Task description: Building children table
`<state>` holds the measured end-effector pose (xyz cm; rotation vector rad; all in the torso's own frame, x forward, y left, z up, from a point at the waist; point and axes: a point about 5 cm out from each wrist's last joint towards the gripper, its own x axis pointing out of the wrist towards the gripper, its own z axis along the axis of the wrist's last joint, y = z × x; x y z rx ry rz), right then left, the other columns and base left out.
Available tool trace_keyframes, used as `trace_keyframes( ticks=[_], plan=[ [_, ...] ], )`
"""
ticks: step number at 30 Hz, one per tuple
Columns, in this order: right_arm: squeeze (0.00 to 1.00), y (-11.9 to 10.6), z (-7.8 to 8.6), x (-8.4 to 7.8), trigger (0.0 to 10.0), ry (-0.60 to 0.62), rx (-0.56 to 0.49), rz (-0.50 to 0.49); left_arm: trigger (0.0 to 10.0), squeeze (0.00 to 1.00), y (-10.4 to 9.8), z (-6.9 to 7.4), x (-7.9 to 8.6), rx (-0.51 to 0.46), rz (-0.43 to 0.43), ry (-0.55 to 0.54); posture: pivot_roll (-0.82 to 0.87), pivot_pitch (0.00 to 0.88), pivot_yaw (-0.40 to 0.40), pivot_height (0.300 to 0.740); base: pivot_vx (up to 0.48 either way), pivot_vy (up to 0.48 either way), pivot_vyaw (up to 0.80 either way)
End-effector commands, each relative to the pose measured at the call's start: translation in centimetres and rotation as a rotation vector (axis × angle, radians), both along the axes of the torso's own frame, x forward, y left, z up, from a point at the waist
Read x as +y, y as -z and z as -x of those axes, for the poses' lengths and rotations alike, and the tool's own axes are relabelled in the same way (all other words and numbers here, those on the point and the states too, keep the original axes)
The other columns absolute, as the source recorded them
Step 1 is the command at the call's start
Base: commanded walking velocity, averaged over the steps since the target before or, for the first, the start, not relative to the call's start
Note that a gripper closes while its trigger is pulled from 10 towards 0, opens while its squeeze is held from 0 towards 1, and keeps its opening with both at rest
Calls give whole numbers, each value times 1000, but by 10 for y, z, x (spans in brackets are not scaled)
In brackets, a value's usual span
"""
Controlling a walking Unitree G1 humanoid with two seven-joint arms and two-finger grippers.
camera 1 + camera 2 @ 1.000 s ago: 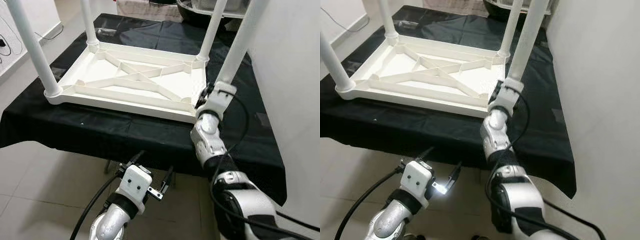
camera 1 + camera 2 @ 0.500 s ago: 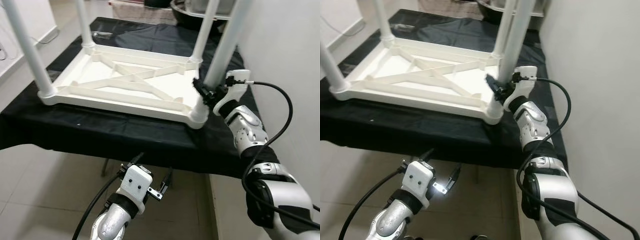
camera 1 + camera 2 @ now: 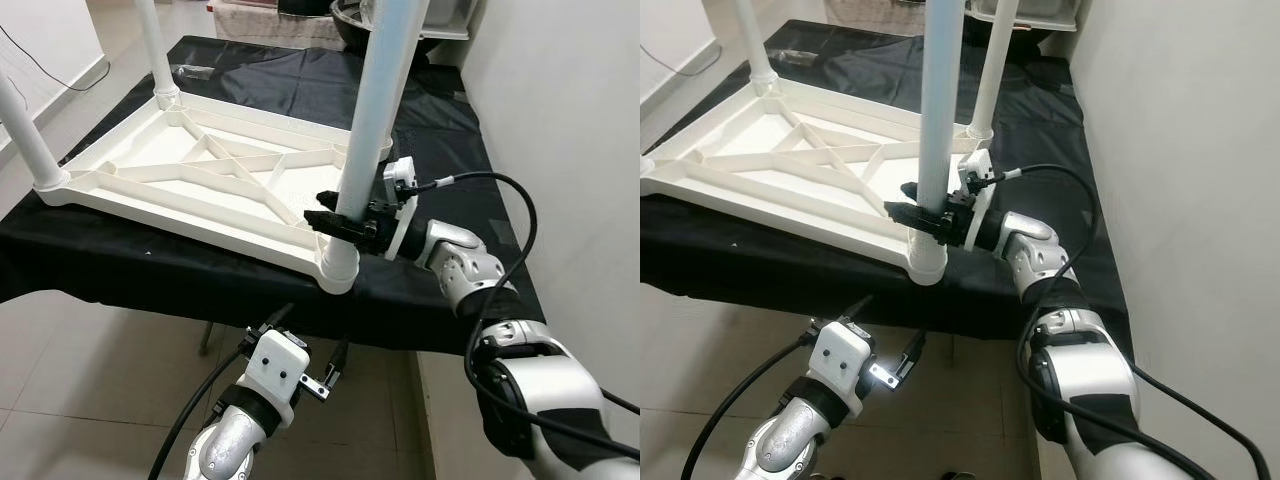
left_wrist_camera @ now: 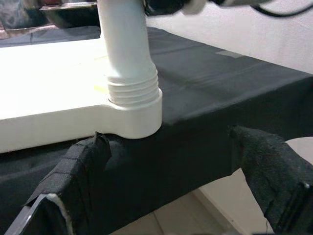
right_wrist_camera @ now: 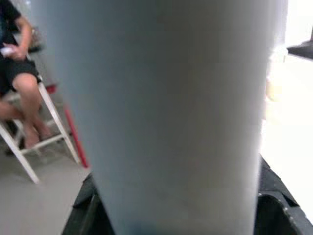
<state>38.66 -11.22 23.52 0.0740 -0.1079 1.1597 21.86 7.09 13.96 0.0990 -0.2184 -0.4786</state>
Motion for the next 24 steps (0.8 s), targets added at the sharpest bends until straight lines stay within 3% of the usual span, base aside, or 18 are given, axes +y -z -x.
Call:
trace_keyframes(
  ticks=[1, 2, 3, 4, 5, 6, 7, 9, 10, 12, 13, 15, 16, 19, 21, 22, 23, 24],
  plan=[
    [0, 5, -10, -1, 0, 202, 41, -45, 10000, 0, 7, 3, -1, 19, -5, 6, 133, 132, -94, 740, 0, 0, 0],
    [0, 7, -14, -6, 0, 312, 55, -55, 10000, 0, 6, 3, -1, 11, -5, 6, 133, 132, -94, 740, 0, 0, 0],
    [0, 7, -14, -6, 0, 312, 55, -55, 10000, 0, 6, 3, -1, 11, -5, 6, 133, 132, -94, 740, 0, 0, 0],
    [0, 10, -18, -12, 0, 436, 65, -54, 10000, 0, 4, 3, -1, -7, -12, 1, 128, 131, -94, 740, 0, 0, 0],
    [0, 10, -18, -12, 0, 436, 65, -54, 10000, 0, 4, 3, -1, -7, -12, 1, 128, 131, -94, 740, 0, 0, 0],
    [0, 21, -24, -28, 0, 724, 96, -21, 10000, 0, 0, 2, 0, -35, -13, -14, 125, 134, -91, 740, 0, 0, 0],
    [0, 21, -24, -28, 0, 724, 96, -21, 10000, 0, 0, 2, 0, -35, -13, -14, 125, 134, -91, 740, 0, 0, 0],
    [0, 40, -24, -55, 0, 1125, 172, -33, 10000, 0, -1, 0, 0, -42, -8, -30, 119, 134, -85, 740, 0, 0, 0],
    [0, 40, -24, -55, 0, 1125, 172, -33, 10000, 0, -1, 0, 0, -42, -8, -30, 119, 134, -85, 740, 0, 0, 0],
    [0, 51, -17, -66, 0, 1346, 194, -55, 10000, 0, -1, 0, -2, -46, -21, -15, 111, 133, -81, 740, 0, 0, 0],
    [0, 51, -17, -66, 0, 1346, 194, -55, 10000, 0, -1, 0, -2, -46, -21, -15, 111, 133, -81, 740, 0, 0, 0],
    [0, 62, -8, -68, 0, 1504, 228, -108, 10000, 0, 0, -1, -3, -46, -26, -10, 108, 130, -79, 740, 0, 0, 0],
    [0, 62, -8, -68, 0, 1504, 228, -108, 10000, 0, 0, -1, -3, -46, -26, -10, 108, 130, -79, 740, 0, 0, 0],
    [0, 64, -2, -54, 0, 1600, 248, -170, 10000, 0, 1, -2, -2, -43, -27, -11, 113, 129, -77, 740, 0, 0, 0],
    [0, 61, -2, -40, 0, 1603, 268, -207, 10000, 0, 1, -3, -2, -42, -27, -13, 115, 130, -76, 740, 0, 0, 0],
    [0, 61, -2, -40, 0, 1603, 268, -207, 10000, 0, 1, -3, -2, -42, -27, -13, 115, 130, -76, 740, 0, 0, 0],
    [0, 57, -4, -32, 10000, 1568, 255, -209, 10000, 0, 2, -3, -1, -41, -27, -15, 116, 129, -75, 740, 0, 0, 0],
    [0, 57, -4, -32, 10000, 1568, 255, -209, 10000, 0, 2, -3, -1, -41, -27, -15, 116, 129, -75, 740, 0, 0, 0]
  ],
)
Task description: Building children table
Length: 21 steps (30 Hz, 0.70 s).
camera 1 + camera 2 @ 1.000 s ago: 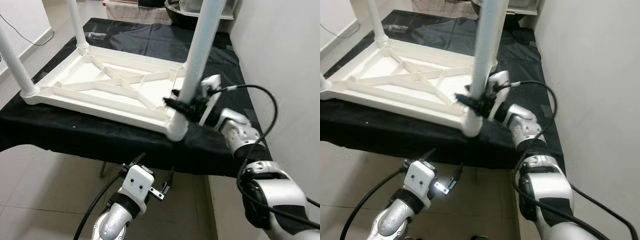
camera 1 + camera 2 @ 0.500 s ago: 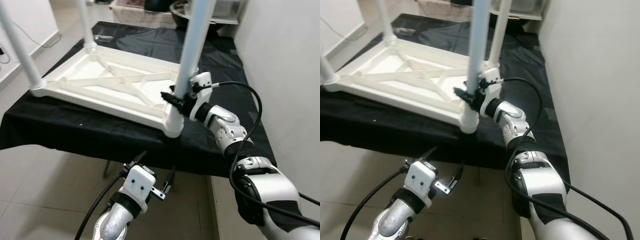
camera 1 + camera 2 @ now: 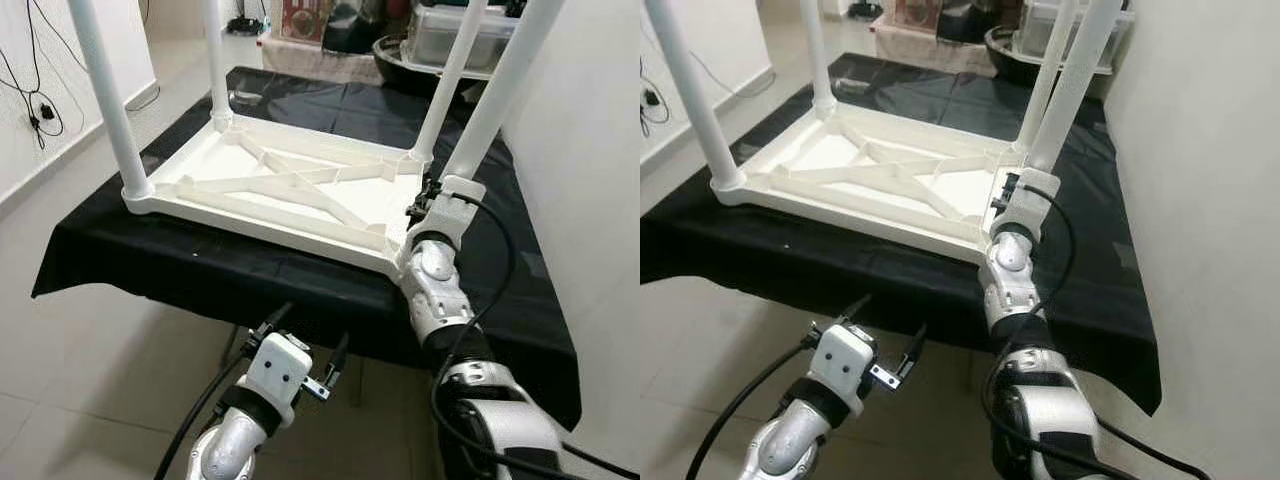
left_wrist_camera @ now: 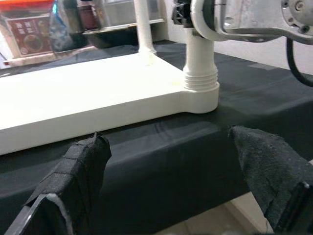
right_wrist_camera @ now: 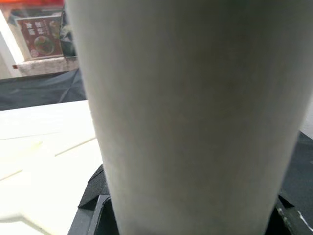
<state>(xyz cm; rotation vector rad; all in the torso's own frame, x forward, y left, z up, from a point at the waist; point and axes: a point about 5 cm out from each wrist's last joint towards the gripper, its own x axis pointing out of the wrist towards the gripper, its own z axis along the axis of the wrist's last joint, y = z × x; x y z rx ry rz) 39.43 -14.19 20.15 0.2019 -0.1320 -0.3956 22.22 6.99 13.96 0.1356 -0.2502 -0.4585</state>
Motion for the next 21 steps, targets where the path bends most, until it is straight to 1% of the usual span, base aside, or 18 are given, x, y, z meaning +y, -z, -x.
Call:
trace_keyframes(
  ticks=[1, 2, 3, 4, 5, 6, 7, 9, 10, 11, 12, 13, 14, 15, 18, 19, 20, 21],
  plan=[
    [0, 17, 1, 6, 10000, -19, 56, -46, 10000, 0, 2, 0, -1, -1, -1, 5, 117, 130, -76, 740, 0, 0, 0],
    [0, 17, 1, 6, 10000, -19, 56, -46, 10000, 0, 2, 0, -1, -1, -1, 5, 117, 130, -76, 740, 0, 0, 0],
    [1000, 8, -1, 12, 10000, -77, 0, -23, 10000, 0, 2, 0, -1, 0, -1, 5, 113, 129, -76, 740, 0, 0, 0],
    [1000, 0, -1, 15, 10000, -107, -50, 15, 10000, 0, 2, 0, -1, 1, -1, 5, 113, 129, -76, 740, 0, 0, 0],
    [1000, 0, -1, 15, 10000, -107, -50, 15, 10000, 0, 2, 0, -1, 1, -1, 5, 113, 129, -76, 740, 0, 0, 0],
    [1000, -5, -2, 10, 10000, -130, -79, 24, 10000, 0, 3, -1, -1, 2, 0, 6, 109, 127, -78, 740, 0, 0, 0],
    [1000, -5, -2, 10, 10000, -130, -79, 24, 10000, 0, 3, -1, -1, 2, 0, 6, 109, 127, -78, 740, 0, 0, 0],
    [984, -9, -2, 5, 10000, -146, -99, 34, 10000, 0, 3, -1, -1, 2, 0, 6, 109, 127, -78, 740, 0, 0, 0],
    [0, -13, -3, 3, 10000, -222, -125, 28, 10000, 0, 3, -1, -1, 2, 2, 7, 106, 127, -76, 740, 0, 0, 0],
    [0, -14, -5, 1, 10000, -364, -131, 41, 10000, 0, 2, -1, -2, -4, 6, 10, 103, 125, -78, 740, 0, 0, 0],
    [0, -14, -5, 1, 10000, -364, -131, 41, 10000, 0, 2, -1, -2, -4, 6, 10, 103, 125, -78, 740, 0, 0, 0],
    [0, -14, -6, -1, 10000, -525, -132, 55, 10000, 0, 1, -1, -2, -13, 11, 10, 102, 124, -77, 740, 0, 0, 0],
    [0, -13, -5, -2, 10000, -628, -130, 61, 10000, 0, 0, -1, -2, -20, 14, 10, 102, 124, -77, 740, 0, 0, 0],
    [0, -9, -3, -2, 10000, -764, -106, 82, 10000, 0, -1, -2, -2, -23, 16, 8, 102, 122, -78, 740, 0, 0, 0],
    [0, 0, 4, -1, 10000, -1033, -48, 106, 10000, 0, -1, -2, -2, -25, 19, 9, 102, 120, -78, 740, 0, 0, 0],
    [0, 2, 5, 0, 10000, -1083, -37, 109, 10000, 0, -1, -2, -2, -26, 19, 10, 102, 120, -78, 740, 0, 0, 0],
    [0, 6, 7, 3, 10000, -1189, 22, 84, 10000, 0, -1, -2, -2, -28, 17, 11, 111, 118, -79, 740, 0, 0, 0],
    [0, 6, 7, 3, 10000, -1189, 22, 84, 10000, 0, -1, -2, -2, -28, 17, 11, 111, 118, -79, 740, 0, 0, 0]
  ],
)
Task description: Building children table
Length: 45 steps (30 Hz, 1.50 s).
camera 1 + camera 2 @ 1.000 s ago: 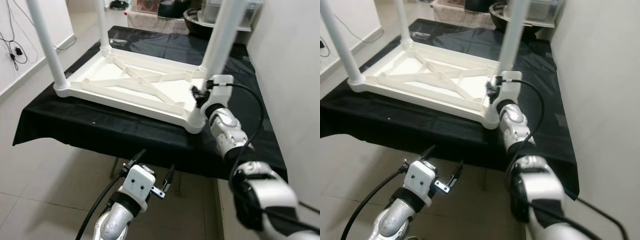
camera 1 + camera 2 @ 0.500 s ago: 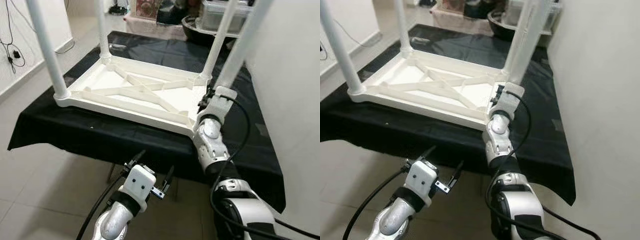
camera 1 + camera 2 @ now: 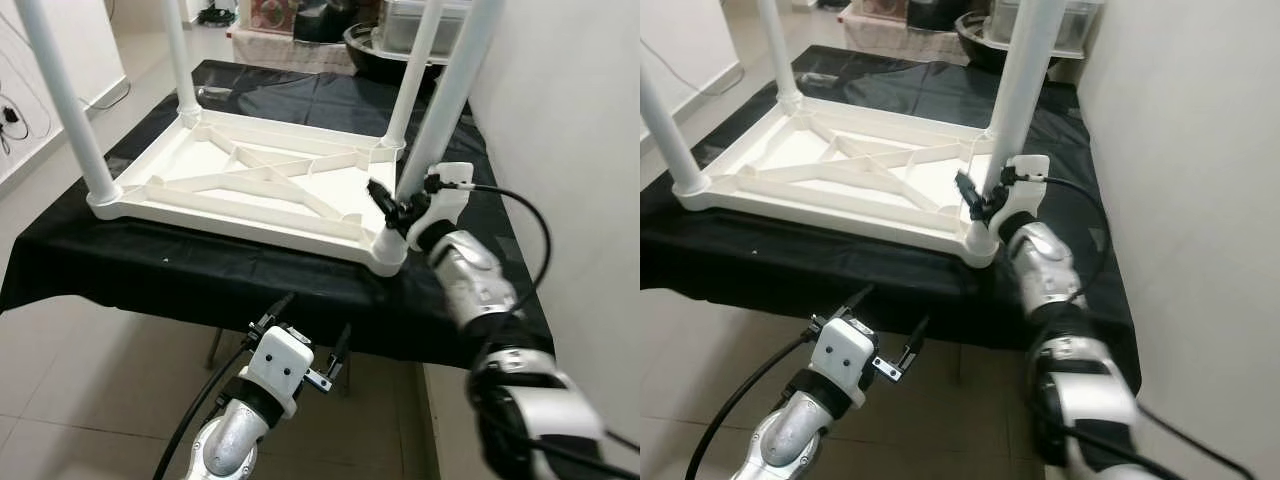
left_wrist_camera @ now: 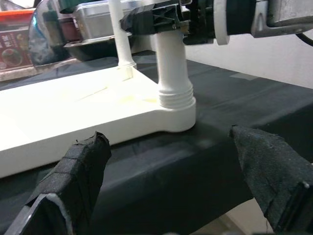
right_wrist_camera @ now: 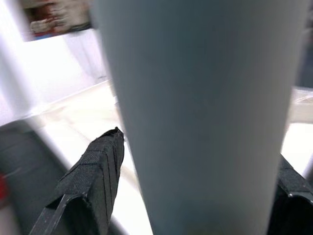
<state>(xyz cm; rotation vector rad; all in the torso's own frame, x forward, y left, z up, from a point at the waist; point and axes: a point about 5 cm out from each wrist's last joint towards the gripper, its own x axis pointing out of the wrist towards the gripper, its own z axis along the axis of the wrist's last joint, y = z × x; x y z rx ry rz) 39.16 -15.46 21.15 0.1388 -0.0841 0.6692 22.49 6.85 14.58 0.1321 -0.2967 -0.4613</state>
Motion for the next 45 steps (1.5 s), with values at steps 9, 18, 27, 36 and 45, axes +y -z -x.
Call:
trace_keyframes(
  ticks=[9, 18, 27, 36, 45],
  plan=[
    [0, 5, 13, 39, 10000, -454, 28, 70, 10000, 0, 5, 2, -1, 15, 1, 6, 122, 118, -83, 740, 0, 0, 0],
    [0, 12, 5, 45, 0, -283, 26, 124, 10000, 0, 4, 2, -1, 1, 7, 4, 121, 115, -85, 740, 0, 0, 0],
    [0, 29, -12, 15, 0, 403, 155, 112, 10000, 0, 0, -1, 6, -26, 14, -63, 113, 109, -78, 740, 0, 0, 0],
    [0, 41, 6, -2, 0, 1001, 180, 1, 10000, 0, 0, -1, 7, -33, 14, -87, 117, 99, -76, 740, 0, 0, 0],
    [1000, 21, 6, 30, 10000, 957, 41, -101, 10000, 0, 3, -1, 8, -27, 15, -99, 114, 96, -80, 740, 0, 0, 0]
  ],
)
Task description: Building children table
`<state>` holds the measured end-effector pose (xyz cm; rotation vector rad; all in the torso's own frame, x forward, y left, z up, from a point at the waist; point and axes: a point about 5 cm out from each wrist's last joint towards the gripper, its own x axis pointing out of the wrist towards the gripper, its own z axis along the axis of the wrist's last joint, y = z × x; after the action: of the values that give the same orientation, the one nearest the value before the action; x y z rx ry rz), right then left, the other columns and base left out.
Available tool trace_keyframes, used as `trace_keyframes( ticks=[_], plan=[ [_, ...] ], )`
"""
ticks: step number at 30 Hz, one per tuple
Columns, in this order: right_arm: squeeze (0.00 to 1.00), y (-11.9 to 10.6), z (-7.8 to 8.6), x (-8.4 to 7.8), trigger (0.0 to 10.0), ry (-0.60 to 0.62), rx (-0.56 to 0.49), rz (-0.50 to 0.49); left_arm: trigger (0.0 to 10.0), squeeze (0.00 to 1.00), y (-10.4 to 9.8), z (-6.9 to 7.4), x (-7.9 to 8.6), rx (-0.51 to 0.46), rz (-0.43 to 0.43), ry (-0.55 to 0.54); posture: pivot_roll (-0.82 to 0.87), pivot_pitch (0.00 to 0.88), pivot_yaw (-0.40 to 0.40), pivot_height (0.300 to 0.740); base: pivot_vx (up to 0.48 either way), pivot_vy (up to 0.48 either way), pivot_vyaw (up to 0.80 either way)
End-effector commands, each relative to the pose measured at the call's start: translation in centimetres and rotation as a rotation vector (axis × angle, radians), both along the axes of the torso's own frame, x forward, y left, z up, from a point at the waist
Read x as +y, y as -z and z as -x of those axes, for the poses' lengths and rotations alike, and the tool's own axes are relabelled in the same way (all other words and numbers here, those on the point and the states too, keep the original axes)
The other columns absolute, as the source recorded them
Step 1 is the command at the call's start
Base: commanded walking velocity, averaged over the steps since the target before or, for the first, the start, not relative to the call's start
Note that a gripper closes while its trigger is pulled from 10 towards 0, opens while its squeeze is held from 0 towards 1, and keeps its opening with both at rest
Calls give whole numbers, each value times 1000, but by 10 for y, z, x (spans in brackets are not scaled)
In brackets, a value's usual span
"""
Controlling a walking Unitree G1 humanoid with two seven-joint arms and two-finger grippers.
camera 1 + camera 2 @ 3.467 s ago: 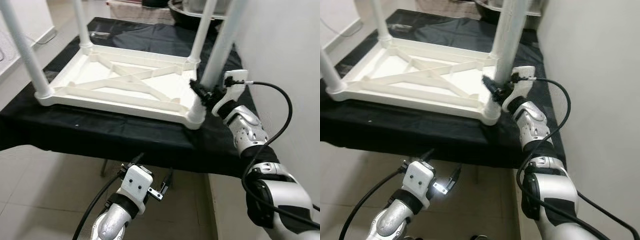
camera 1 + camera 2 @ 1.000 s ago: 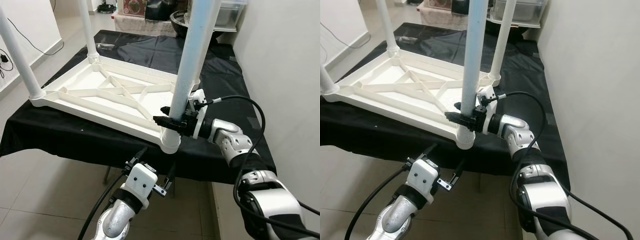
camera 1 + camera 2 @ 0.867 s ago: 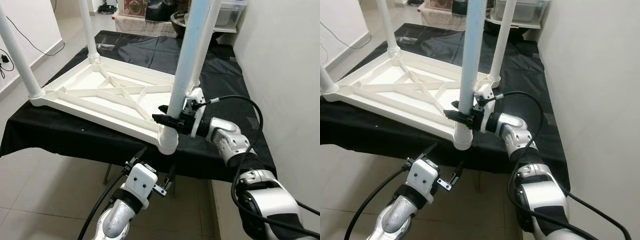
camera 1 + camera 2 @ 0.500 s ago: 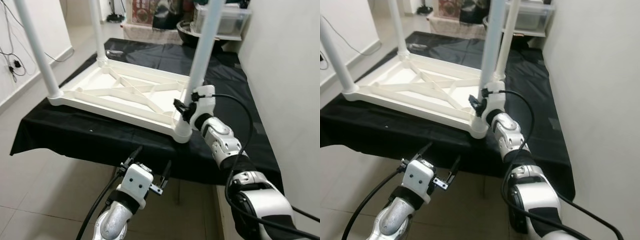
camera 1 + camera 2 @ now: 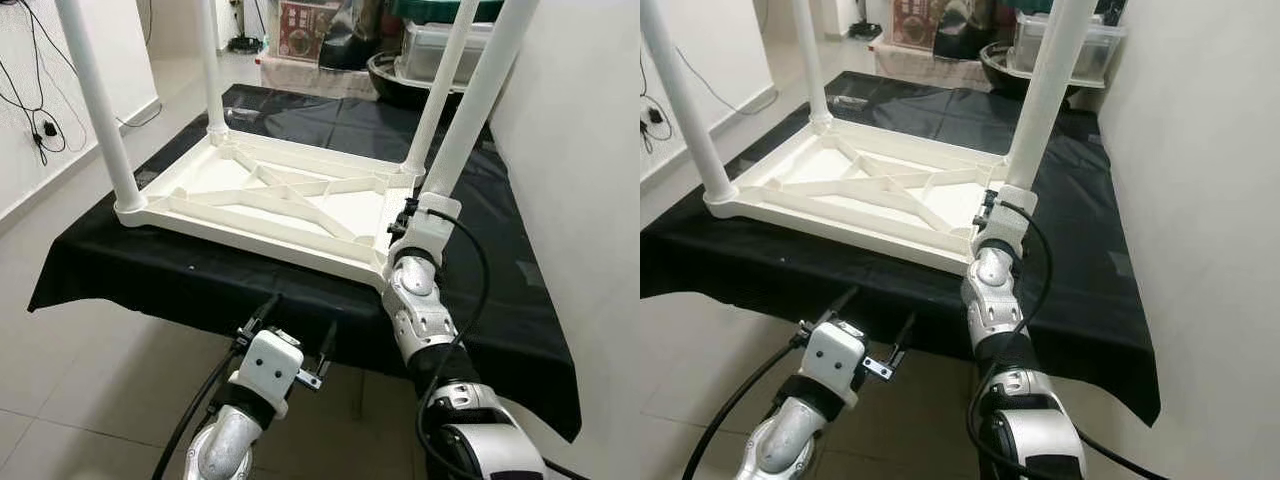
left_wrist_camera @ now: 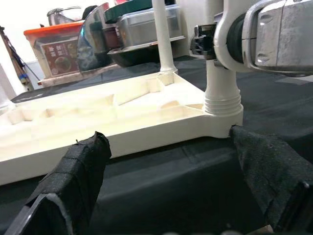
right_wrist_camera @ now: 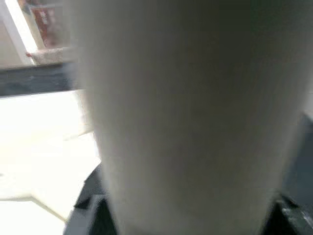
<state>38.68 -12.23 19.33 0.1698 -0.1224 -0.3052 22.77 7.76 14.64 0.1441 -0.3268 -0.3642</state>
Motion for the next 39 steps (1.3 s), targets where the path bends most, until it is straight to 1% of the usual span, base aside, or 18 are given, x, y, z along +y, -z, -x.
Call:
trace_keyframes(
  ticks=[1, 4, 5, 9, 11, 14, 15, 17, 18, 19, 21, 25, 30, 31, 32, 33, 38, 39],
  plan=[
    [1000, -8, 0, -2, 10000, -87, -92, 32, 10000, 0, 3, 2, -1, 10, 7, -2, 112, 97, -79, 740, 0, 0, 0],
    [1000, -11, 0, -4, 10000, -92, -109, 45, 10000, 0, 3, 2, -2, 10, 8, -1, 112, 97, -79, 740, 0, 0, 0],
    [0, -18, -3, -6, 10000, -207, -160, 6, 10000, 0, 3, 3, -2, 9, 8, 4, 110, 102, -85, 740, 0, 0, 0],
    [0, -21, -4, -6, 10000, -275, -188, -16, 10000, 0, 3, 3, -2, 9, 8, 6, 110, 102, -85, 740, 0, 0, 0],
    [0, -28, -9, -12, 10000, -515, -212, -24, 10000, 0, 3, 3, -1, 16, 13, -3, 113, 105, -89, 740, 0, 0, 0],
    [0, -27, -10, -13, 10000, -637, -189, -5, 10000, 0, 3, 3, -1, 19, 15, -5, 108, 107, -86, 740, 0, 0, 0],
    [0, -23, -9, -10, 10000, -792, -143, -8, 10000, 0, 3, 3, -2, 20, 16, -1, 107, 107, -87, 740, 0, 0, 0],
    [0, -23, -9, -10, 10000, -792, -143, -8, 10000, 0, 3, 3, -2, 20, 16, -1, 107, 107, -87, 740, 0, 0, 0],
    [0, -19, -6, -7, 10000, -939, -106, -6, 10000, 0, 3, 4, -3, 22, 18, 4, 108, 107, -89, 740, 0, 0, 0],
    [0, -19, -6, -7, 10000, -939, -106, -6, 10000, 0, 3, 4, -3, 22, 18, 4, 108, 107, -89, 740, 0, 0, 0],
    [0, -14, 2, 3, 10000, -1235, -68, 18, 10000, 0, 3, 4, -4, 23, 21, 7, 119, 113, -93, 740, 0, 0, 0],
    [0, -11, 8, 9, 10000, -1406, -41, 39, 10000, 0, 2, 4, -4, 25, 24, 7, 122, 113, -98, 740, 0, 0, 0],
    [0, -7, 11, 19, 10000, -1496, -19, 73, 10000, 0, 2, 5, -4, 27, 25, 9, 127, 119, -101, 740, 0, 0, 0],
    [0, -6, 11, 22, 9176, -1502, -17, 86, 10000, 0, 2, 6, -4, 27, 26, 9, 128, 121, -102, 740, 0, 0, 0],
    [0, -6, 11, 22, 9176, -1502, -17, 86, 10000, 0, 2, 6, -4, 27, 26, 9, 128, 121, -102, 740, 0, 0, 0],
    [0, -6, 10, 24, 0, -1491, -25, 80, 10000, 0, 2, 6, -4, 27, 26, 11, 128, 121, -102, 740, 0, 0, 0],
    [0, -6, 9, 24, 0, -1466, -37, 75, 10000, 0, 2, 6, -4, 27, 26, 11, 127, 122, -99, 740, 0, 0, 0],
    [0, -7, 5, 24, 0, -1388, -51, 74, 10000, 0, 2, 6, -4, 28, 27, 12, 125, 122, -98, 740, 0, 0, 0]
  ],
)
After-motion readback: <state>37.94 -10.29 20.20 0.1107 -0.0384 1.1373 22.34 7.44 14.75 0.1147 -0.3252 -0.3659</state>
